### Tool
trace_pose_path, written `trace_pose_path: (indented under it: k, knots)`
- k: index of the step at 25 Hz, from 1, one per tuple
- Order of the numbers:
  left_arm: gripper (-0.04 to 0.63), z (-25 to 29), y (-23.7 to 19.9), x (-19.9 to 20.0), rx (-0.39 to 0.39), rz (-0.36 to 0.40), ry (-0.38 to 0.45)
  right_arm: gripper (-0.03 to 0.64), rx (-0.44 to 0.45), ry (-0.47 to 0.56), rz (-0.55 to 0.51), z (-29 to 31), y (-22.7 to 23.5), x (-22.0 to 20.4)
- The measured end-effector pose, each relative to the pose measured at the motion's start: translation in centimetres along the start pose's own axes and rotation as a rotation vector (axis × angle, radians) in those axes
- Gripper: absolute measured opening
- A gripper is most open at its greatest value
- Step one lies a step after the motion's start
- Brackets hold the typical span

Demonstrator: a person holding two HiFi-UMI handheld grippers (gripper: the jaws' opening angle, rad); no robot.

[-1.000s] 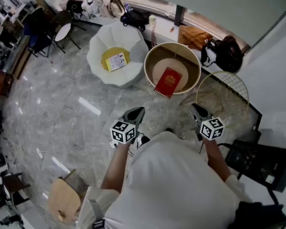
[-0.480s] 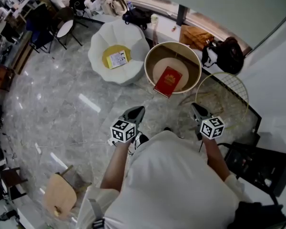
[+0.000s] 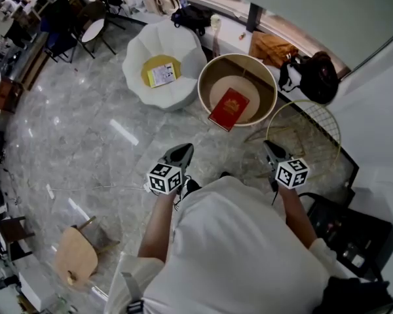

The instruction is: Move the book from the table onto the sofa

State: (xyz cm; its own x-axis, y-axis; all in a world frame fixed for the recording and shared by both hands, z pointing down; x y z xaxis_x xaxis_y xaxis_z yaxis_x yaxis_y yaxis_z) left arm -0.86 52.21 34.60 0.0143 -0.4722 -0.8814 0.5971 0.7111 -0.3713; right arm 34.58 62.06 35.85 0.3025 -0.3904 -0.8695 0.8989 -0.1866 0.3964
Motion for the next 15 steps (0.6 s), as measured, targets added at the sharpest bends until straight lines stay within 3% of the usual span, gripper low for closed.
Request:
trace_pose_path:
  k: [8, 15]
  knots:
    - [0.002, 0.3, 0.9, -0.7, 0.080, -0.022, 0.007, 0.048, 0.013, -0.044, 0.013, -0.4, 3.4, -0.6]
    - [0.002, 0.7, 0.8, -1.1, 0.072, -0.015, -0.025, 0.048, -0.003, -0.049, 0.049, -0.5, 3.7, -1.7]
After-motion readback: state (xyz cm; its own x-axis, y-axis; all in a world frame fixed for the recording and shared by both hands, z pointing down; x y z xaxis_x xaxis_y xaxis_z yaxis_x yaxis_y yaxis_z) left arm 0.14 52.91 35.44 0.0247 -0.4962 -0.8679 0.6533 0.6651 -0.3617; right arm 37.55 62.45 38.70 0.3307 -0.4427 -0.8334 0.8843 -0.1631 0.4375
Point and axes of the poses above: the fingertips, and each gripper's own axes: z forward along the fingers, y to its right, x out of its top, the point moved 8 cm from there along -z, backward along the fingers, and after that the axes turned 8 degrees about y, right-handed, at the moved point
